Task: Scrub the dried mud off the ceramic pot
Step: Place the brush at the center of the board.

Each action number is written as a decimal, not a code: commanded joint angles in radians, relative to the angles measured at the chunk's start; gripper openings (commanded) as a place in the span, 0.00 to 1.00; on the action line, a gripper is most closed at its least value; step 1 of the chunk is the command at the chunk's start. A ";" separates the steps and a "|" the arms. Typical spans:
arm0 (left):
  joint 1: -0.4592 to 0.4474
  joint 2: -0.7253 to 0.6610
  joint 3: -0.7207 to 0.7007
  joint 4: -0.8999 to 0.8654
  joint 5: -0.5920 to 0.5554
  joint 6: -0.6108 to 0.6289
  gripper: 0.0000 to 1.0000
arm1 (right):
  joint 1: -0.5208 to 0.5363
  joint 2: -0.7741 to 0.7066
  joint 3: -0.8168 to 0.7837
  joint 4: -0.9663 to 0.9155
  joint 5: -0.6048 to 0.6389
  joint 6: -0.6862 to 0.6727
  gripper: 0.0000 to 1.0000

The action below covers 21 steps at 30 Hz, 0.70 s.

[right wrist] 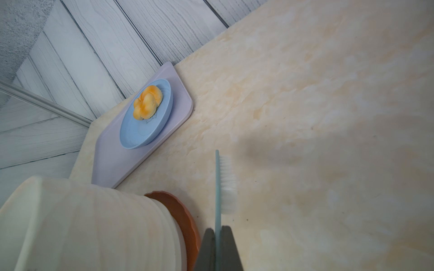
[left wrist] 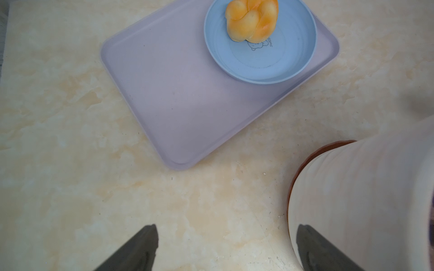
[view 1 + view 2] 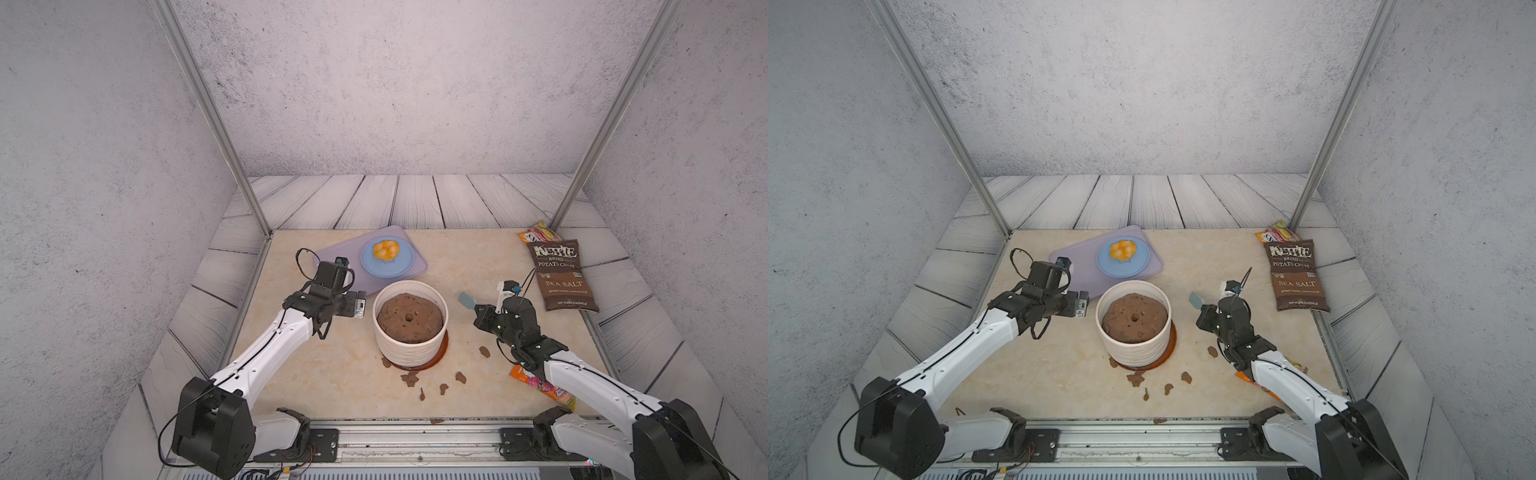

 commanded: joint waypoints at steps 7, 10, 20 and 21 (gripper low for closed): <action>0.008 0.040 -0.019 0.036 0.048 -0.029 0.98 | -0.018 0.205 -0.004 0.194 -0.126 0.169 0.01; 0.008 0.047 -0.021 0.031 0.057 -0.027 0.98 | -0.030 0.246 -0.016 0.224 -0.139 0.204 0.02; 0.008 0.048 -0.044 0.035 0.071 -0.026 0.98 | -0.068 0.319 -0.047 0.240 -0.190 0.305 0.25; 0.008 0.051 -0.043 0.033 0.071 -0.024 0.98 | -0.073 0.324 -0.053 0.246 -0.195 0.316 0.27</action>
